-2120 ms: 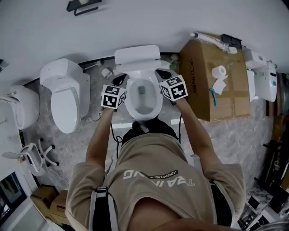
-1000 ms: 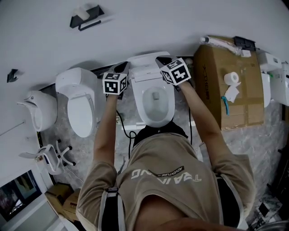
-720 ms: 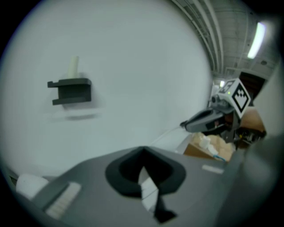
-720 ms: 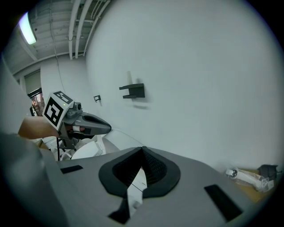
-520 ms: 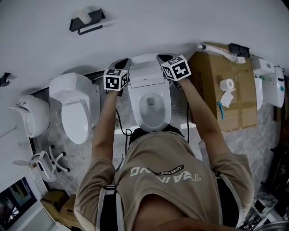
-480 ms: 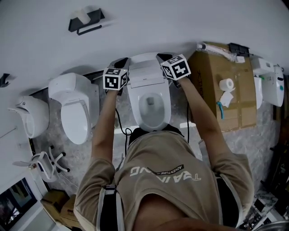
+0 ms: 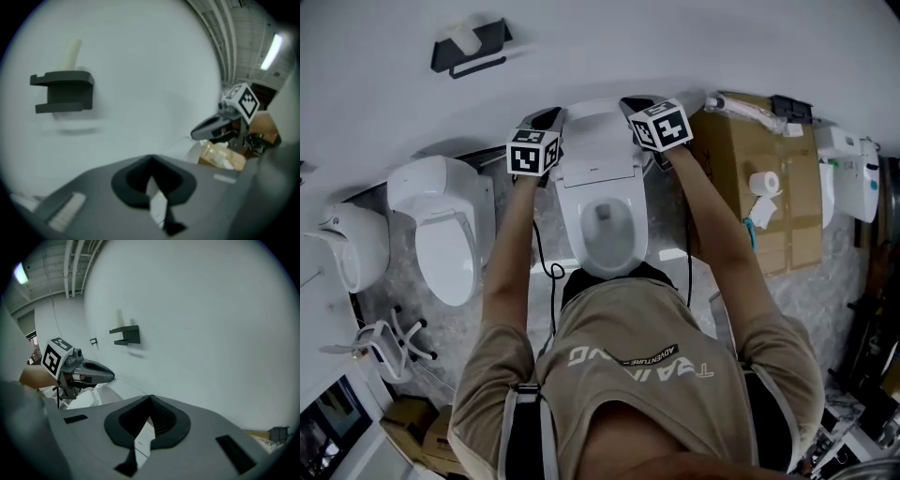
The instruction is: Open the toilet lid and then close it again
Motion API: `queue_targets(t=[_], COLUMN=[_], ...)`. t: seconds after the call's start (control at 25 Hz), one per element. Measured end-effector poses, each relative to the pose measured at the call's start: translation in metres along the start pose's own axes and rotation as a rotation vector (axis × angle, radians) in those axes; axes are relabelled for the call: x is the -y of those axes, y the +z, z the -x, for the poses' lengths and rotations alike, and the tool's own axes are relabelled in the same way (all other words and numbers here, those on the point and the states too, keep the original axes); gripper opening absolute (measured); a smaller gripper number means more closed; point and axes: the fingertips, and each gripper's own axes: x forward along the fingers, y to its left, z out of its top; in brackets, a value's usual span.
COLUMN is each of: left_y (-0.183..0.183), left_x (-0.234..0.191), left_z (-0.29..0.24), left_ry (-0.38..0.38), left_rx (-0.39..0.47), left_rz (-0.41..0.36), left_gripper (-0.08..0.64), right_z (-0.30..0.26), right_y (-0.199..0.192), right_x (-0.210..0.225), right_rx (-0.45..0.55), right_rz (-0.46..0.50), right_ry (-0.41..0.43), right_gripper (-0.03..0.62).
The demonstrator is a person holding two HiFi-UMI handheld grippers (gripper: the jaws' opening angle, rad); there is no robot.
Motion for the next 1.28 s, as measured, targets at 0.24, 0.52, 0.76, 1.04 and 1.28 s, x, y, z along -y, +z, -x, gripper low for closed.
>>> queue_targets(t=[0.24, 0.52, 0.76, 1.04, 1.28], left_y=[0.006, 0.011, 0.012, 0.011, 0.010], left_x=[-0.011, -0.022, -0.025, -0.021, -0.019], left_z=[-0.014, -0.026, -0.028, -0.025, -0.022], left_ry=[0.004, 0.011, 0.014, 0.018, 0.021], left_rx=[-0.015, -0.020, -0.012, -0.005, 0.010], left_rz=[-0.021, -0.016, -0.001, 0.000, 0.008], left_gripper=[0.002, 0.002, 0.003, 0.003, 0.002], right_z=[-0.018, -0.031, -0.038, -0.043, -0.049], right_y=[0.013, 0.021, 0.026, 0.028, 0.031], right_x=[0.009, 0.018, 0.024, 0.041, 0.038], right_rx=[-0.012, -0.016, -0.056, -0.047, -0.109], right_rz=[0.020, 0.011, 0.082, 0.067, 0.031], right_ry=[0.006, 0.012, 0.007, -0.024, 0.070], right_gripper=[0.013, 0.014, 0.014, 0.014, 0.012])
